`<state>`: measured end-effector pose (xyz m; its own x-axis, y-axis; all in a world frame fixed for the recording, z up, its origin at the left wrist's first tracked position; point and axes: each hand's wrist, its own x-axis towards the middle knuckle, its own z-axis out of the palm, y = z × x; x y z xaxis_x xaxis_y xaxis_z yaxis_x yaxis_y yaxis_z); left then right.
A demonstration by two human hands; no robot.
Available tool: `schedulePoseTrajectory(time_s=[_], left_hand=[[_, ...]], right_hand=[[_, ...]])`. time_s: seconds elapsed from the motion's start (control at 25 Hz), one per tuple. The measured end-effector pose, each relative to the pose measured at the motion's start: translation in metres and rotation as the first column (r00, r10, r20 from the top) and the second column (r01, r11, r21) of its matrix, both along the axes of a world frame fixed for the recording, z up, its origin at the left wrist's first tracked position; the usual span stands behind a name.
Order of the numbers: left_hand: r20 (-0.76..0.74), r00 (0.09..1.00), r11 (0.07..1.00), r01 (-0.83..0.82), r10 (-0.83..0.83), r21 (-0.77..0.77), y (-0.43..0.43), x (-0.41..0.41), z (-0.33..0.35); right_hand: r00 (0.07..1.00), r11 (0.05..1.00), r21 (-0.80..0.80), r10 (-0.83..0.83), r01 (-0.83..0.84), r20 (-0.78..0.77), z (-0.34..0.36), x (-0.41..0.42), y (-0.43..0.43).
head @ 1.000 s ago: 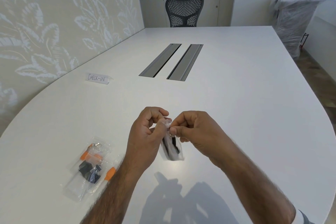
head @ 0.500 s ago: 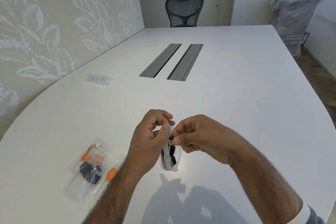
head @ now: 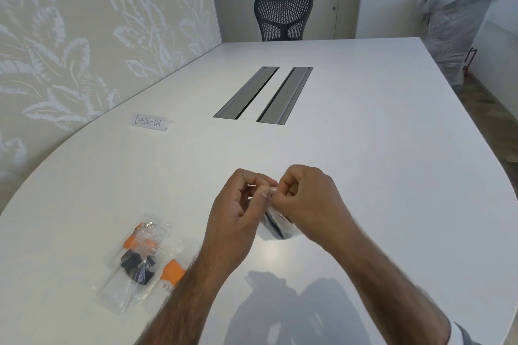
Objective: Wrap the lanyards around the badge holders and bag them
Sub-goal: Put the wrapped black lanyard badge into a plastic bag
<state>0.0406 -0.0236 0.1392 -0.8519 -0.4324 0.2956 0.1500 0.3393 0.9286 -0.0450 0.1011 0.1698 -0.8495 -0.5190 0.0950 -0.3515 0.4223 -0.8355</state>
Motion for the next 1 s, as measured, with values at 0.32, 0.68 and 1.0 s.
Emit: schedulePoseTrajectory(time_s=[0.32, 0.68, 1.0], left_hand=[[0.173, 0.974, 0.989, 0.145, -0.148, 0.025, -0.009, 0.002, 0.002], [0.165, 0.983, 0.947, 0.027, -0.084, 0.319, -0.011, -0.003, -0.008], [0.325, 0.924, 0.944, 0.096, -0.203, 0.316, -0.013, 0.000, -0.004]], right_hand=[[0.964, 0.989, -0.112, 0.124, -0.100, 0.233, -0.002, -0.016, 0.008], [0.874, 0.950, -0.129, 0.312, -0.284, 0.373, -0.009, -0.026, 0.030], [0.899, 0.960, -0.211, 0.253, -0.186, 0.357, -0.012, -0.024, 0.030]])
